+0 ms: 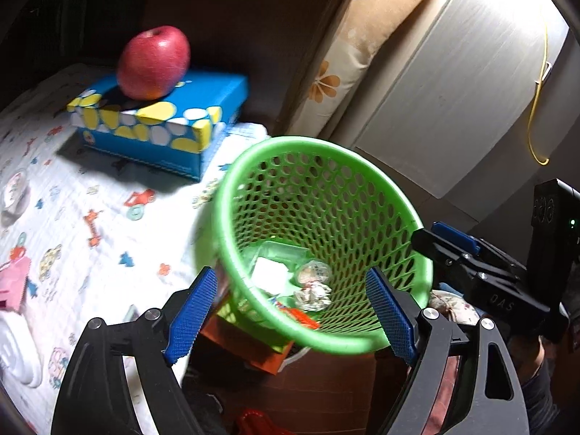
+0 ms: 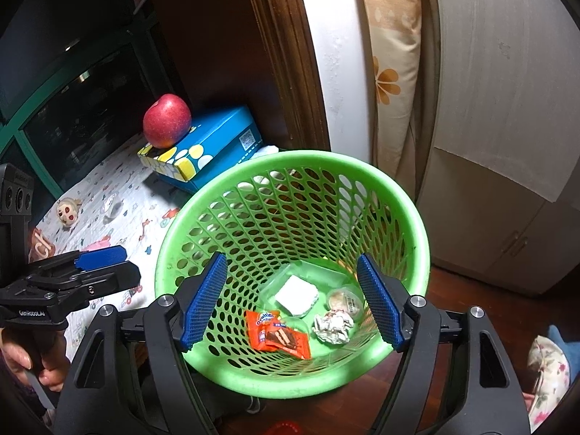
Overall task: Collect trash
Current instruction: 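Move the left gripper onto the white cup lid and close on it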
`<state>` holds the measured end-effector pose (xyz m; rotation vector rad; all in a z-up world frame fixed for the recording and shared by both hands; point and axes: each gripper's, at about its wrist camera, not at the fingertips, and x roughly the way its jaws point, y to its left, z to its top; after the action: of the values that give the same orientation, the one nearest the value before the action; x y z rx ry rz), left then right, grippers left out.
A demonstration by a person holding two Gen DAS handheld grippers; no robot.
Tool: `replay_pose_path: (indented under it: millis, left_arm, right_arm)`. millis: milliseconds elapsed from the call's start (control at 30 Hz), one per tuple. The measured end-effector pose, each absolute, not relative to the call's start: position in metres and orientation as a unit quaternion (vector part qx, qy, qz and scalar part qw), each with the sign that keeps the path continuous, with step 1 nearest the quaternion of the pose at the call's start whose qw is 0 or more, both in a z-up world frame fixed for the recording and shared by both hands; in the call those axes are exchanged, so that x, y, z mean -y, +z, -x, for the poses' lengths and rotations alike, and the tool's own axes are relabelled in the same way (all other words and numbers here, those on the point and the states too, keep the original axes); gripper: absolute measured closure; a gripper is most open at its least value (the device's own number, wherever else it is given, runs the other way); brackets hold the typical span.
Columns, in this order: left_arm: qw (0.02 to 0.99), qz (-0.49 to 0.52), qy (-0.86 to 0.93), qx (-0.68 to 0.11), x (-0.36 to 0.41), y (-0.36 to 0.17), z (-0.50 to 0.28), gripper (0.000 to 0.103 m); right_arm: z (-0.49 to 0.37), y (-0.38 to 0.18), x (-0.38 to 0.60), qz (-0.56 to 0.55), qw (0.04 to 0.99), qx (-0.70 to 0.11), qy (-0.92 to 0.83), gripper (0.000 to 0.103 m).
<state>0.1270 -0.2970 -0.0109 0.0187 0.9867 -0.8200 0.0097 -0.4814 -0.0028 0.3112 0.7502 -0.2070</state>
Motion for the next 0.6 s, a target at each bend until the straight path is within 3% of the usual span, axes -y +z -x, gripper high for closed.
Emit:
replay_pose_path:
  millis: [433, 600]
  left_arm:
    - [0.865, 0.000, -0.233, -0.445, 0.192, -0.016, -0.152, 0.021]
    - [0.879, -0.001, -0.175, -0.443, 0.143, -0.024, -0.162, 0.016]
  right_arm:
    - [-0.030, -0.001, 0.448, -0.136, 0.918, -0.368, -0.066, 0.023]
    - [-0.040, 0.001, 0.432, -0.127, 0.919, -0.370, -0.049, 0.023]
